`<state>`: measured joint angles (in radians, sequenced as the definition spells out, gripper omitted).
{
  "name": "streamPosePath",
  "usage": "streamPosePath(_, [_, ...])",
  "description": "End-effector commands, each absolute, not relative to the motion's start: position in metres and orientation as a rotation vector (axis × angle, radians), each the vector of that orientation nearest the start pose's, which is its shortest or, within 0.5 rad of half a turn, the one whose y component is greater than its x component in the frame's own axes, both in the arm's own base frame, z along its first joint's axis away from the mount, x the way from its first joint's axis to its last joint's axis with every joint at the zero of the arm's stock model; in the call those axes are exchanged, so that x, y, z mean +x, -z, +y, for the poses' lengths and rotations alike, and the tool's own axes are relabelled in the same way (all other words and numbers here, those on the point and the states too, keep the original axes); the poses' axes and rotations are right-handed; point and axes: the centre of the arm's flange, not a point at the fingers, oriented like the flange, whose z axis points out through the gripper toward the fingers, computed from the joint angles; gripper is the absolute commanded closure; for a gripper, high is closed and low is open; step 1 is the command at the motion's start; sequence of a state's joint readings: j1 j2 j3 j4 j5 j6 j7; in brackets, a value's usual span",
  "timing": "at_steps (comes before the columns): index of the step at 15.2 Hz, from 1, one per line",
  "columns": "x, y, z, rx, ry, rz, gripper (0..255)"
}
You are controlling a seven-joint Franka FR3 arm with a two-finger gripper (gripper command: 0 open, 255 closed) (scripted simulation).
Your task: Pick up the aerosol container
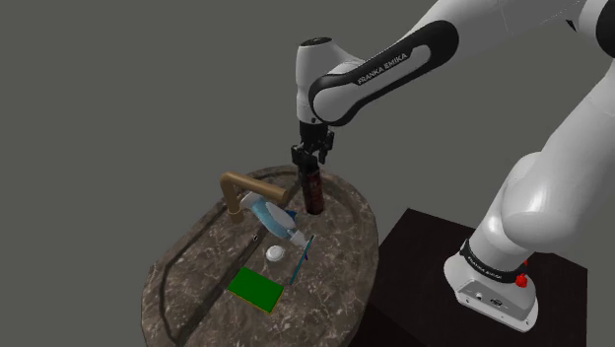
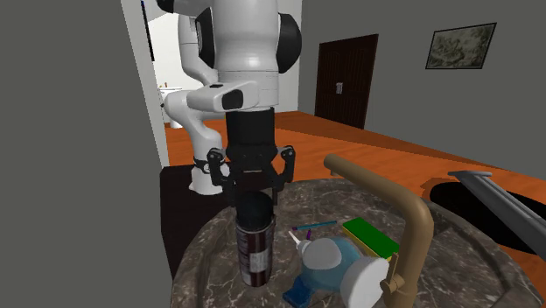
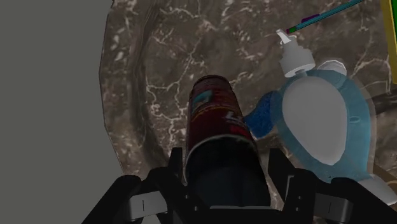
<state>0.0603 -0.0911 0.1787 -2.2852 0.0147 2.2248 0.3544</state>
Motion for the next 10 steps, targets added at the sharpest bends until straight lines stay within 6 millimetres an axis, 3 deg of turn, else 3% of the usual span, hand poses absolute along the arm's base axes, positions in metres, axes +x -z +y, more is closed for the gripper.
streamPosePath(1, [0.492,-0.403,0.120,-3.131,0.047,0.195,255])
streamPosePath(8, [0.492,-0.440,0.120,-3.131,0.047,0.195,255])
streamPosePath(10, [0.492,-0.441,0.120,-3.131,0.047,0.195,255])
